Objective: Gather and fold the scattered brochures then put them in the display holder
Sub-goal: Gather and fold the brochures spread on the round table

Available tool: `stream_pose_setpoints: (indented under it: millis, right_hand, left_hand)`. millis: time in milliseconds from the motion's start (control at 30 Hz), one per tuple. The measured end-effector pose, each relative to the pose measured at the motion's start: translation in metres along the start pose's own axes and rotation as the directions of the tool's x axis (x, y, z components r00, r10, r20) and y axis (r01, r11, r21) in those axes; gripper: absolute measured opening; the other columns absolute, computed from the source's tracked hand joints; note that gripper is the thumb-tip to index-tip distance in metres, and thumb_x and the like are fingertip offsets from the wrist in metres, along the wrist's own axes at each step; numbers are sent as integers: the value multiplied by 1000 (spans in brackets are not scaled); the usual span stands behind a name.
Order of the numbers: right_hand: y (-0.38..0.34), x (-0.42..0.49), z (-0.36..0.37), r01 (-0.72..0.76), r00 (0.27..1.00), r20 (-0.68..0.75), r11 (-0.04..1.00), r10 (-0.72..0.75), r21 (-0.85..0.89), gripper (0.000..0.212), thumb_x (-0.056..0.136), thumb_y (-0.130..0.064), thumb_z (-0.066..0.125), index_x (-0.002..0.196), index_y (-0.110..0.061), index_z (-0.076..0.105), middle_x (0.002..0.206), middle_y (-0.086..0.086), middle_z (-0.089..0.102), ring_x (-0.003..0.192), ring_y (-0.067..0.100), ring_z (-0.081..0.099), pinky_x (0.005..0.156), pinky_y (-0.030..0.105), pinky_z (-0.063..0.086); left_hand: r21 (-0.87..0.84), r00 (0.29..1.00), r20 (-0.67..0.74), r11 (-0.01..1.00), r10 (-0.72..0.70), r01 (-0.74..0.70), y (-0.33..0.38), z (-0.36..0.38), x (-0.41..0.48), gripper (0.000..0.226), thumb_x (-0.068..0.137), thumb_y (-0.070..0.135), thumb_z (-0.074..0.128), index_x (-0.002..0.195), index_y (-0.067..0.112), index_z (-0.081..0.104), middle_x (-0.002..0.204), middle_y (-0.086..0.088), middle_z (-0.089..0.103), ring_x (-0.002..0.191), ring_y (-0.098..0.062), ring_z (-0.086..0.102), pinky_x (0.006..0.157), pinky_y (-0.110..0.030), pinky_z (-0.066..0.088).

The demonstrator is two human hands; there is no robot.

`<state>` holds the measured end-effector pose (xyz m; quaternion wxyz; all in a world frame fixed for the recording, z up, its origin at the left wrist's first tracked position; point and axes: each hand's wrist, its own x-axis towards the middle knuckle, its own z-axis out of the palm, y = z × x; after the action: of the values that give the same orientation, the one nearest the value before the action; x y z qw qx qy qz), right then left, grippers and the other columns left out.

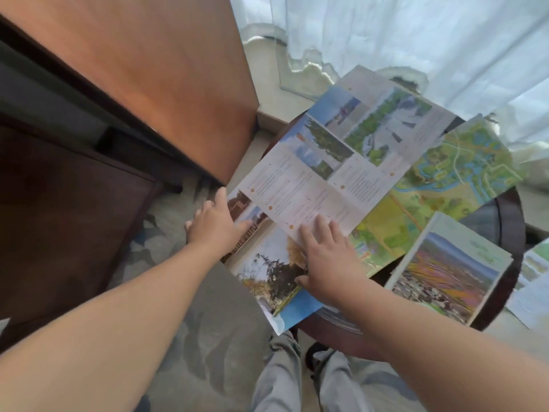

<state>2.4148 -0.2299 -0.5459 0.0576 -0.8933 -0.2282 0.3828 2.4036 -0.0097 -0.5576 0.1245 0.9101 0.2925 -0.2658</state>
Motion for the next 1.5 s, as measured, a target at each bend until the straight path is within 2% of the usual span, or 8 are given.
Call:
stream_pose_setpoints:
  millis: [200, 467, 633, 767, 1067, 1233, 1400, 1500]
  right_hand:
    - [-8, -3, -11, -28, 999, 19, 1000, 28, -12, 107, 82, -61, 63, 154, -21, -4, 161, 13, -16, 148, 37, -11, 120, 53, 8]
    - [-70, -26, -44, 96, 995, 20, 974, -103, 203, 127, 70, -73, 65, 151, -25, -19, 163, 5, -14, 150, 28, -5, 118, 51, 20]
    - [-73, -47, -67, 134, 979, -189, 929, -71, 345, 68, 89, -15, 45, 152, -17, 18, 153, 5, 31, 130, 28, 41, 99, 39, 43]
    - [-60, -58, -108, 61, 958, -272, 868, 87, 493, 30, 85, -3, 37, 105, -19, 54, 97, 7, 63, 89, 30, 57, 74, 38, 48]
    - [-14, -94, -205, 151, 963, -191, 209, 189, 966, 50, 86, 9, 35, 68, -19, 73, 67, 3, 74, 56, 17, 70, 46, 25, 51]
    - [3, -112, -215, 168, 963, -201, 184, 178, 968, 39, 87, 6, 39, 80, -16, 70, 78, 6, 76, 69, 23, 72, 63, 35, 58]
    - [18, -126, -222, 293, 888, -371, 287, 271, 912, 31, 86, -11, 61, 115, -23, 61, 111, 2, 71, 101, 24, 68, 85, 43, 54]
    - [27, -135, -226, 323, 930, -340, 130, 141, 937, 48, 82, -16, 65, 128, -16, 54, 119, 8, 68, 106, 26, 67, 89, 44, 52]
  left_hand:
    - [-233, 998, -34, 971, 54, -61, -3, -27, 3, 8, 93, 30, 56, 91, 22, 57, 100, -6, 64, 85, -26, 55, 70, -36, 43]
    - [-359, 975, 70, 917, 211, -173, 35, -87, -16, 13, 93, 27, 57, 92, 15, 64, 88, -5, 67, 80, -27, 63, 67, -35, 50]
    - [-509, 958, 124, 845, 260, -163, 47, -116, -33, 23, 94, 36, 57, 91, 15, 67, 78, -1, 66, 60, -16, 55, 51, -24, 41]
    - [-859, 955, 222, 503, 198, 95, 49, -129, -42, 52, 98, 56, 38, 100, 12, 66, 87, -9, 71, 68, -21, 64, 60, -30, 50]
    - [-975, 893, 162, 208, 420, 79, 85, -128, -81, 56, 79, 64, 57, 123, 29, 60, 117, 0, 70, 106, -19, 66, 92, -40, 49]
    - [-986, 908, 1, 153, 419, -70, 114, -151, -106, 13, 97, 15, 55, 102, 17, 67, 97, -7, 73, 84, -20, 66, 72, -32, 51]
    - [-996, 897, -79, 12, 434, -93, 129, -177, -121, 22, 99, 5, 45, 91, 15, 63, 95, -9, 72, 89, -26, 63, 88, -43, 48]
    - [-995, 845, -61, -103, 532, -7, 134, -191, -127, 26, 98, 2, 41, 92, 13, 64, 99, -14, 72, 91, -30, 65, 89, -46, 49]
